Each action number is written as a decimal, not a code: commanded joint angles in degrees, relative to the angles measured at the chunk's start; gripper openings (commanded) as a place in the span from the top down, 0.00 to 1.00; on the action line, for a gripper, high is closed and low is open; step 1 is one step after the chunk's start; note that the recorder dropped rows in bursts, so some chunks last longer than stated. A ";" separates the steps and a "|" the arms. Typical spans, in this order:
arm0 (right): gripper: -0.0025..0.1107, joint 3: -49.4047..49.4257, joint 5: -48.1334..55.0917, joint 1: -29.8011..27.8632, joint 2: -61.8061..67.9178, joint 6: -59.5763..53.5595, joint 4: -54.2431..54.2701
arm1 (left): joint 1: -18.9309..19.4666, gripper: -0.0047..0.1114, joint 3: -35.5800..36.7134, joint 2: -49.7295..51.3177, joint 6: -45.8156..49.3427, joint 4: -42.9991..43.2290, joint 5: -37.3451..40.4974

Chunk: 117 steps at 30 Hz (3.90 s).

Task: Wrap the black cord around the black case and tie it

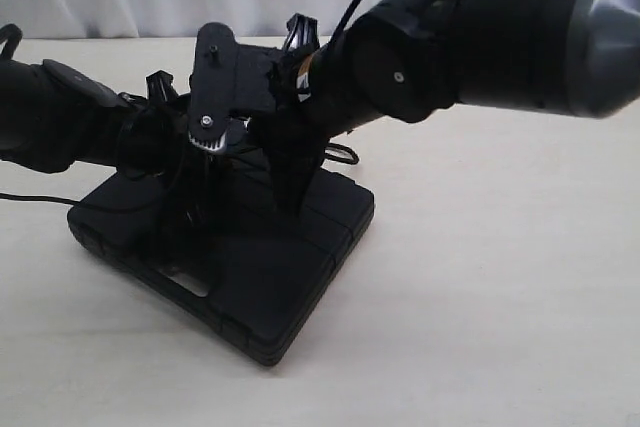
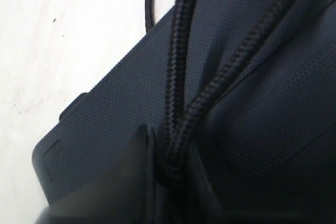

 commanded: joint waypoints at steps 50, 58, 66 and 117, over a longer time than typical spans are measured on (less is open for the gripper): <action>0.47 16.66 -2.45 3.40 -11.61 -12.38 7.10 | -0.10 0.63 0.03 1.00 -0.49 -4.67 6.30; 0.48 18.68 -14.29 3.28 -4.13 -11.56 0.88 | -0.10 0.63 0.03 1.00 -0.49 -4.67 6.80; 0.62 18.68 -16.51 3.28 -1.52 -12.11 -1.48 | -0.10 0.63 0.03 1.00 -0.37 -4.67 6.68; 0.94 -0.07 -20.20 3.13 -18.74 8.79 -1.63 | -0.10 0.28 4.11 -9.45 -6.40 0.31 3.69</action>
